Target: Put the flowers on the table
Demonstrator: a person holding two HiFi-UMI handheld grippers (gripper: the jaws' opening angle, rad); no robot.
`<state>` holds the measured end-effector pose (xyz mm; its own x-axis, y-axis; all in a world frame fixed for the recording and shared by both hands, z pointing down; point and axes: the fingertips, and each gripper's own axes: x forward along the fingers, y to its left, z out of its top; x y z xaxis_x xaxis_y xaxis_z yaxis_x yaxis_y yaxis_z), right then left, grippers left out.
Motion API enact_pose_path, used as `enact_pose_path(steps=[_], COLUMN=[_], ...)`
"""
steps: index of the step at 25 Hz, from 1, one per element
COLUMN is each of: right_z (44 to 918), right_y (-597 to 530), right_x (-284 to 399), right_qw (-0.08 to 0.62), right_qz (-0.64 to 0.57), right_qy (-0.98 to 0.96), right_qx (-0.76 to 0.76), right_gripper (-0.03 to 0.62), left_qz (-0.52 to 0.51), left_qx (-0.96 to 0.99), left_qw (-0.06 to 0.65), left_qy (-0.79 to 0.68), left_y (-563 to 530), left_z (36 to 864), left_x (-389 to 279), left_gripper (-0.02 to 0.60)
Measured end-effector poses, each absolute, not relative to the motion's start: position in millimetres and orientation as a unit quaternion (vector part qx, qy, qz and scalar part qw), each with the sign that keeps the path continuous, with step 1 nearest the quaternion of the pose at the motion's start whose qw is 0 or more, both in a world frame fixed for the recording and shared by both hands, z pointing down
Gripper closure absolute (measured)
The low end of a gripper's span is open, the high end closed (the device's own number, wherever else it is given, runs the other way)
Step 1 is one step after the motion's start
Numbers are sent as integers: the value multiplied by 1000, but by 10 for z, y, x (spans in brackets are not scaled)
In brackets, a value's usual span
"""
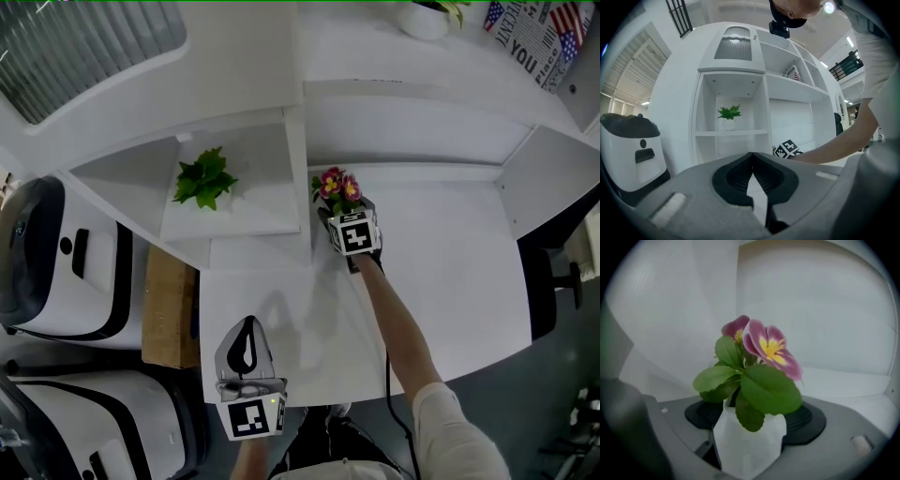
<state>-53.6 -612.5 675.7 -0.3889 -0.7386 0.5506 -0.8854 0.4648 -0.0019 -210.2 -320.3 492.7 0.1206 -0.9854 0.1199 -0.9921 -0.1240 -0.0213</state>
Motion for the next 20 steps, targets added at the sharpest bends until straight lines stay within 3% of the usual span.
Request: enact_pose_path(steps=[15,20], right_z=[5603,4751], right_y=[-4997,-4190], right_x=[-216,-197], right_qw=[180,124], right_qz=[113,37], right_qy=[-850,-873], right_qx=[481,470], right_gripper=[224,328], left_qz=[8,-10], left_qx=[773,776], left_qw=[5,-16], left_qy=[-634,-630], left_y=[-2830,-2617], left_z=[4506,4238], left_x=[-1626,-1516], left_gripper=[580,580])
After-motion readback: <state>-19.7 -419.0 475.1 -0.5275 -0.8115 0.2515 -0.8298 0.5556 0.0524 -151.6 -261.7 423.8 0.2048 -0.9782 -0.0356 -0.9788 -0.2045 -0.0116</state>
